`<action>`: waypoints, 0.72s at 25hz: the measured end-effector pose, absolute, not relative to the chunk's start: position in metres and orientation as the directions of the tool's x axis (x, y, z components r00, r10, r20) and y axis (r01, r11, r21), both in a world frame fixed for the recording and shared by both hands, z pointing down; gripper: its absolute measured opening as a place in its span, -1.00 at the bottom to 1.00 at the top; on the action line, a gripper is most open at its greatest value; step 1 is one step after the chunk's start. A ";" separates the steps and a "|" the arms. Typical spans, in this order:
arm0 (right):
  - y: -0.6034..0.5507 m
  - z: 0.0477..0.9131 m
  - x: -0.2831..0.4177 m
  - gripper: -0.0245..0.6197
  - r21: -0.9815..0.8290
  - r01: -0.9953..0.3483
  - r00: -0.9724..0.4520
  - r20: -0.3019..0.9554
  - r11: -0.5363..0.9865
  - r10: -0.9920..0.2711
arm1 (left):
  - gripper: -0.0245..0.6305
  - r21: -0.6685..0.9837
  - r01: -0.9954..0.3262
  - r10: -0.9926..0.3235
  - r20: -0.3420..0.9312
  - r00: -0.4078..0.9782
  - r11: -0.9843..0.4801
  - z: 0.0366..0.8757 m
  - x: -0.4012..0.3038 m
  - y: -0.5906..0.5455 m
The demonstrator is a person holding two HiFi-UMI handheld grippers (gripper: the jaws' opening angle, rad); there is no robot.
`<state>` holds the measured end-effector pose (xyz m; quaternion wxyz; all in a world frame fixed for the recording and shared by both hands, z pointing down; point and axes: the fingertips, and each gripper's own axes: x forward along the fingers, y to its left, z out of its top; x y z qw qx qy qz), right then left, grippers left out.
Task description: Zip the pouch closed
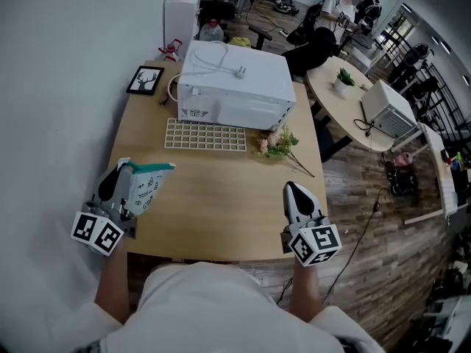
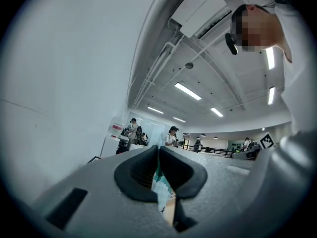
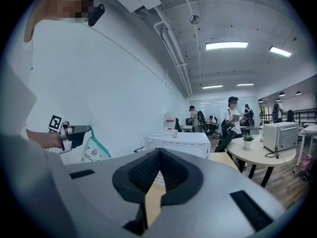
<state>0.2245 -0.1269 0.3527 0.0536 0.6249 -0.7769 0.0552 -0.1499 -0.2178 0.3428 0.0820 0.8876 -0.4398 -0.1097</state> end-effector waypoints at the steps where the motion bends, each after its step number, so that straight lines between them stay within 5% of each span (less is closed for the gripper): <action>1: -0.125 0.352 0.226 -0.92 -0.024 -0.978 -0.209 0.150 0.208 -0.966 | -0.87 0.241 -0.764 -0.799 -0.122 0.588 -0.599 0.342 -0.151 -0.217; 18: -0.117 0.349 0.215 -0.92 -0.042 -0.980 -0.196 0.128 0.193 -0.972 | -0.87 0.240 -0.738 -0.775 -0.140 0.617 -0.631 0.334 -0.146 -0.204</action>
